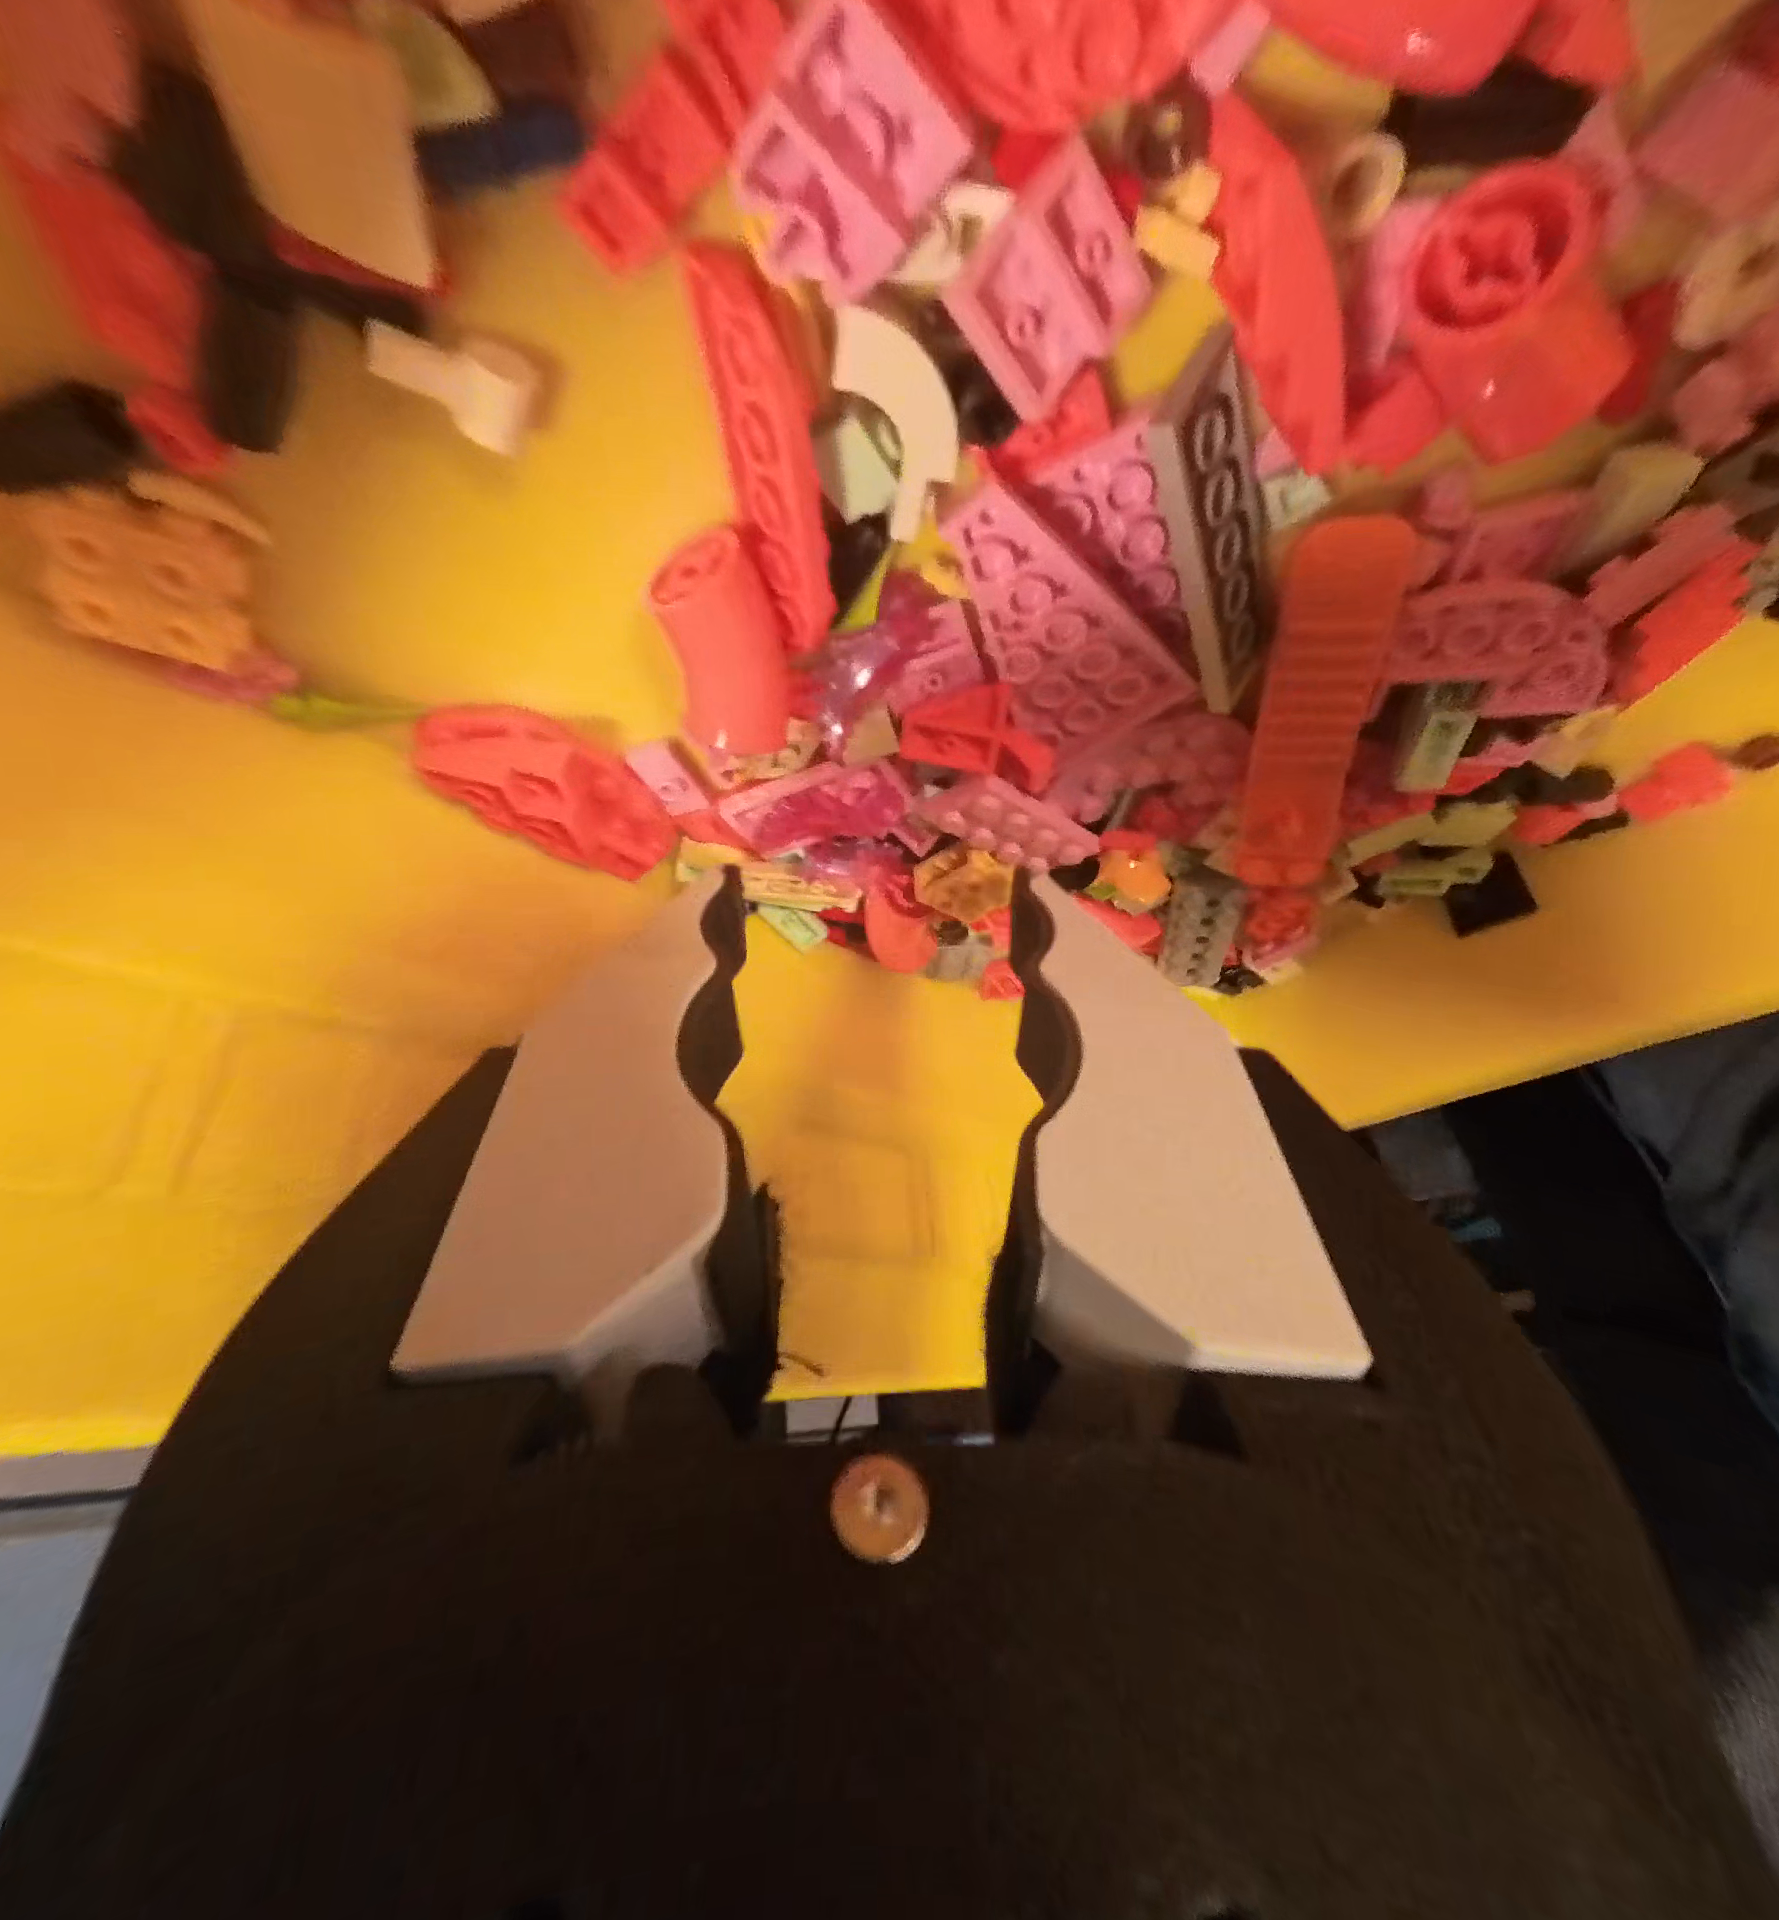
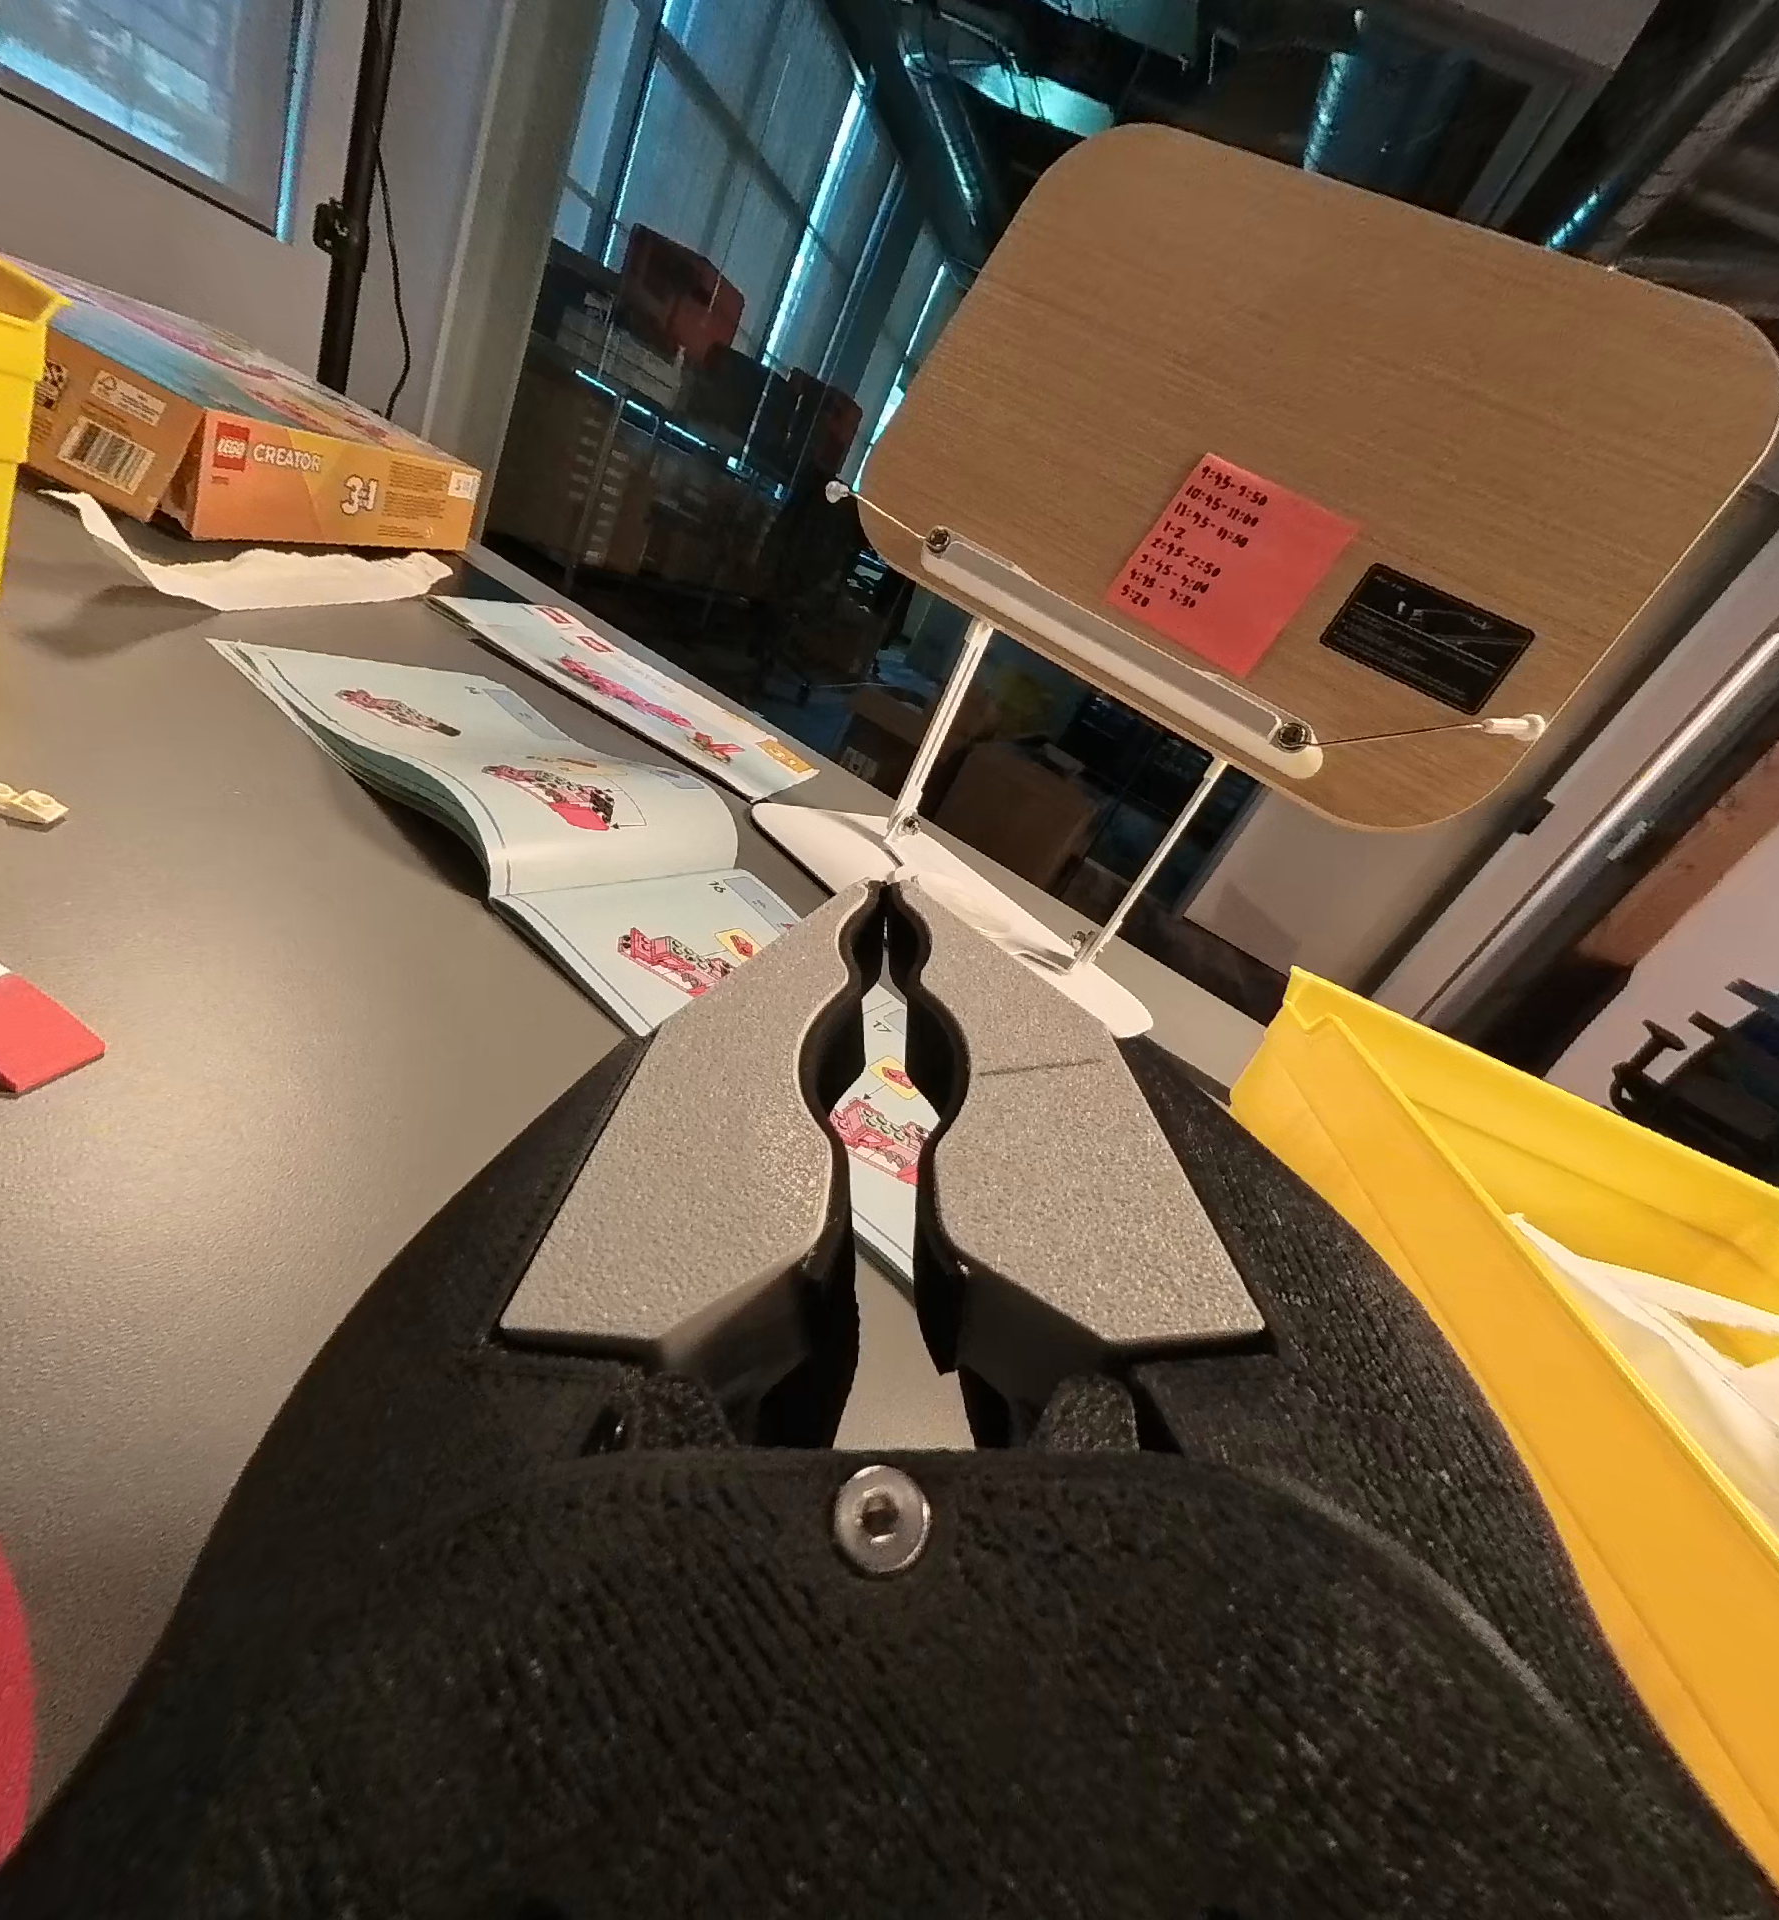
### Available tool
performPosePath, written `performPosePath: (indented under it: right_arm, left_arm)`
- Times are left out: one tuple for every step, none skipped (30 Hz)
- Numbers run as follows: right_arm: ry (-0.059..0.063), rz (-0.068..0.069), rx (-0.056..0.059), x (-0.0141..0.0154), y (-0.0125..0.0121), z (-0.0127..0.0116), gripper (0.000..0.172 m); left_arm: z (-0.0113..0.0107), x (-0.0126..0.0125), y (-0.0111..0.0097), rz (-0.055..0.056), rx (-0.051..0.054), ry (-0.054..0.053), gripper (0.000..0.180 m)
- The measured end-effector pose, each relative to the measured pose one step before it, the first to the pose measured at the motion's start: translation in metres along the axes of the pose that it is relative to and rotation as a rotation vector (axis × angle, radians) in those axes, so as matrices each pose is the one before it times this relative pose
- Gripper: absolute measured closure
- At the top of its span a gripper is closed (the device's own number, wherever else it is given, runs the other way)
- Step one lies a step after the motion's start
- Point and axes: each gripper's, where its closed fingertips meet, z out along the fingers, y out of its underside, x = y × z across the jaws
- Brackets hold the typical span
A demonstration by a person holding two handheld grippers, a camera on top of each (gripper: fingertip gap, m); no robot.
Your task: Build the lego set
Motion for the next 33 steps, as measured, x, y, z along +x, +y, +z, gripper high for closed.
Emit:
performPosePath:
  right_arm:
    - [-0.0003,0.0,0.0,-0.00004,0.00001,0.0,0.172]
    - [0.0004,-0.0005,-0.0005,0.0,0.00016,0.00004,0.172]
    - [0.0001,0.0006,0.0002,0.00005,-0.0001,-0.00007,0.172]
    - [-0.0002,0.0004,0.0001,0.00002,0.00003,0.00005,0.172]
    - [0.0002,-0.0001,-0.0006,0.00007,0.00022,-0.00001,0.172]
    - [0.0001,0.0004,-0.0006,0.00007,0.00013,0.0,0.172]
    - [0.0002,0.0005,0.0001,0.00003,-0.0001,0.00001,0.172]
    - [0.0003,-0.0003,0.0007,-0.00003,-0.00004,-0.00009,0.172]
    - [0.0003,-0.0003,-0.0009,0.0001,0.00016,0.00007,0.172]
    - [-0.0003,0.0003,0.0004,-0.00001,-0.00014,0.00004,0.172]
    - [-0.0003,-0.0005,0.0,-0.00013,0.00005,-0.00005,0.172]
    - [0.0006,-0.0009,-0.0002,0.00006,-0.00001,-0.00006,0.172]
    - [-0.0001,0.0004,0.0002,0.0,-0.00012,0.00003,0.172]
    - [-0.0001,0.0001,0.0001,0.00002,-0.00001,-0.00008,0.172]
    - [0.0007,-0.0005,-0.0001,0.00009,0.00011,-0.00002,0.172]
    - [-0.0004,0.0007,0.0005,0.00006,-0.00011,0.0,0.172]
    - [-0.0006,0.0003,0.0004,-0.00006,-0.00014,0.00004,0.172]
    - [0.0003,-0.0009,-0.0005,-0.00006,0.0001,0.00001,0.172]
    - [-0.0003,-0.0004,0.0004,-0.00001,-0.00005,0.00003,0.172]
    - [-0.0003,-0.0001,0.0006,-0.00007,-0.00022,0.00001,0.172]
    - [0.0002,-0.001,-0.0002,0.0001,0.00014,0.00011,0.172]
    - [0.0,-0.0003,-0.0009,0.00005,0.00016,0.00007,0.172]
    - [-0.0001,0.0004,-0.0005,-0.00005,0.00019,0.00009,0.172]
    - [0.001,-0.0007,-0.002,0.00023,0.00044,0.00011,0.172]
    - [0.0026,-0.0007,-0.0026,0.00045,0.00052,0.00007,0.172]
    - [0.0022,0.0009,-0.0004,0.00049,0.00017,-0.00013,0.172]
    - [0.0022,0.0014,0.0005,0.00065,0.00001,-0.00019,0.172]
    - [0.0026,0.0015,-0.0006,0.00066,0.00016,-0.00018,0.172]
    - [0.0024,0.0017,-0.0009,0.00062,0.0002,-0.0002,0.172]
    - [0.0023,0.0018,-0.0004,0.0006,0.00026,-0.00005,0.172]
    - [0.0021,0.0018,-0.0003,0.00053,0.00011,-0.00007,0.172]
    - [0.0015,0.0017,0.0,0.00038,0.00002,-0.00009,0.172]
    - [0.0013,0.0012,0.0006,0.00026,-0.00002,-0.0001,0.172]
  left_arm:
    - [0.00284,0.00295,0.0014,0.0136,-0.0086,0.0029,0.13]
    - [0.00259,0.00502,0.00009,0.0149,-0.0006,0.0156,0.13]
    - [0.00196,0.00585,-0.00034,0.0117,0.0019,0.0225,0.132]
    - [0.00132,0.0072,-0.00197,0.0096,0.0118,0.0322,0.132]
    - [0.00103,0.00777,-0.00316,0.0072,0.017,0.0374,0.133]
    - [0.00073,0.00726,-0.0031,0.0046,0.0159,0.0357,0.134]
    - [0.00031,0.00667,-0.00268,0.0058,0.0131,0.033,0.134]
    - [-0.00043,0.00787,-0.00403,0.0126,0.0226,0.0411,0.136]
    - [-0.0013,0.00756,-0.00446,0.0118,0.0279,0.0414,0.138]
    - [-0.00219,0.00558,-0.00418,0.0061,0.0273,0.0299,0.138]
    - [-0.0028,0.00208,-0.00342,0.0005,0.0229,0.0101,0.138]
    - [-0.00346,-0.00187,-0.00388,-0.0016,0.0272,-0.0137,0.138]
    - [-0.00408,-0.006,-0.00388,-0.0044,0.0269,-0.0385,0.138]
    - [-0.00401,-0.0091,-0.0022,-0.0071,0.0174,-0.0556,0.138]
    - [-0.0032,-0.008,-0.00081,-0.0035,0.0084,-0.0474,0.138]
    - [-0.00229,-0.00393,-0.00089,0.0027,0.0101,-0.0203,0.138]
    - [-0.00171,-0.001,-0.00235,0.0032,0.0183,-0.0032,0.138]
    - [-0.00172,-0.001,-0.00308,-0.0001,0.022,-0.0044,0.138]
    - [-0.00155,-0.00162,-0.00315,-0.0004,0.0219,-0.0115,0.138]
    - [-0.00157,-0.00183,-0.0035,0.0032,0.0219,-0.0153,0.138]
    - [-0.00158,-0.00183,-0.00462,0.0068,0.0268,-0.018,0.138]
    - [-0.00156,-0.00126,-0.00523,0.0078,0.0292,-0.016,0.138]
    - [-0.0016,-0.00033,-0.00607,0.011,0.0316,-0.0127,0.138]
    - [-0.00143,-0.0003,-0.00661,0.0137,0.0344,-0.0143,0.138]
    - [-0.00139,-0.00073,-0.00658,0.0131,0.033,-0.0178,0.138]
    - [-0.00107,-0.00065,-0.00641,0.0155,0.0293,-0.0177,0.138]
    - [-0.00096,-0.00112,-0.00714,0.021,0.0331,-0.0222,0.138]
    - [-0.00094,-0.002,-0.00687,0.0193,0.0309,-0.0261,0.137]
    - [-0.0004,-0.00209,-0.00614,0.0191,0.0236,-0.0248,0.136]
    - [-0.00006,-0.00227,-0.00687,0.027,0.0268,-0.0257,0.132]
    - [0.00043,-0.00199,-0.00639,0.0331,0.0242,-0.0235,0.129]
    - [0.00131,0.00015,-0.00349,0.0319,0.0066,-0.0077,0.129]
    - [0.00203,0.00032,-0.0024,0.0164,-0.0021,-0.0029,0.129]
